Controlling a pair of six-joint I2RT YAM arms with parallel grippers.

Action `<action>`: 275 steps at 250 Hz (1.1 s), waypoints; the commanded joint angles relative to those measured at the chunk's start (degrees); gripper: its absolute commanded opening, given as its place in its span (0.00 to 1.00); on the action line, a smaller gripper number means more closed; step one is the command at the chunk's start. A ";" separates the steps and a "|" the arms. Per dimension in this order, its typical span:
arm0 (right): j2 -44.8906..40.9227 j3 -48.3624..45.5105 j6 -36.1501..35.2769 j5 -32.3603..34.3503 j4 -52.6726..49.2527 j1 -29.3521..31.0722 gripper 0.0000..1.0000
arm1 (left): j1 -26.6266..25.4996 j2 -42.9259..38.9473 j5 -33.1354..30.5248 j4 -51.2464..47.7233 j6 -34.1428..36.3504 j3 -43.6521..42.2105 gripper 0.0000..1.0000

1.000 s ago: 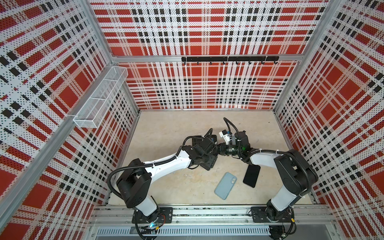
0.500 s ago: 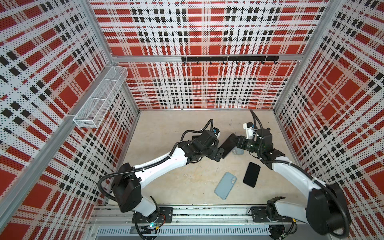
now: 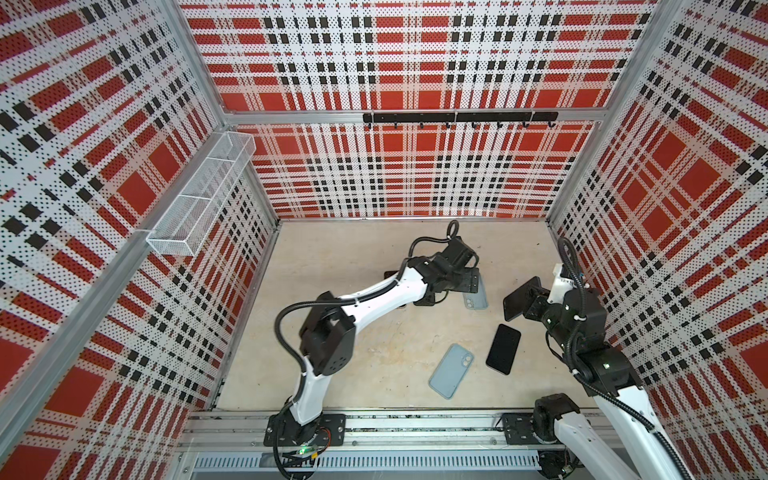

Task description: Put the phone into the phone case

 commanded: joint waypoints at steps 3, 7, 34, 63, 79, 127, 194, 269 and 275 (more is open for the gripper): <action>-3.39 -0.01 -1.08 3.84 -1.84 -0.15 0.00 | -0.79 8.70 -1.74 -8.66 -1.35 10.64 0.83; -3.81 -0.11 -0.95 3.80 -2.05 -0.16 0.00 | -0.81 10.08 -2.15 -9.54 -1.11 12.22 0.82; -5.98 -0.90 -0.50 3.33 -2.48 -0.15 0.00 | -0.68 18.26 -3.99 -14.61 2.12 21.90 0.79; -6.87 -0.94 -0.64 2.84 -2.78 -0.15 0.00 | 0.21 25.06 -4.18 -18.26 3.44 29.05 0.75; -6.92 -0.79 -0.88 2.76 -2.88 -0.15 0.00 | 0.80 27.62 -3.72 -18.82 2.49 30.72 0.70; -7.17 -0.60 -1.30 2.58 -2.70 -0.14 0.00 | 0.51 32.55 -4.27 -18.84 2.60 34.90 0.46; -8.62 -0.32 -0.97 2.76 -2.65 -0.18 0.00 | 0.59 35.77 -7.54 -20.12 1.53 34.33 0.00; -9.36 -1.33 -0.81 3.33 -2.96 -0.19 0.00 | -0.20 19.65 -12.74 -15.38 -0.94 22.06 0.00; -9.57 -1.47 -0.66 3.30 -2.72 -0.15 0.00 | -0.16 16.70 -13.67 -14.60 -1.91 19.12 0.00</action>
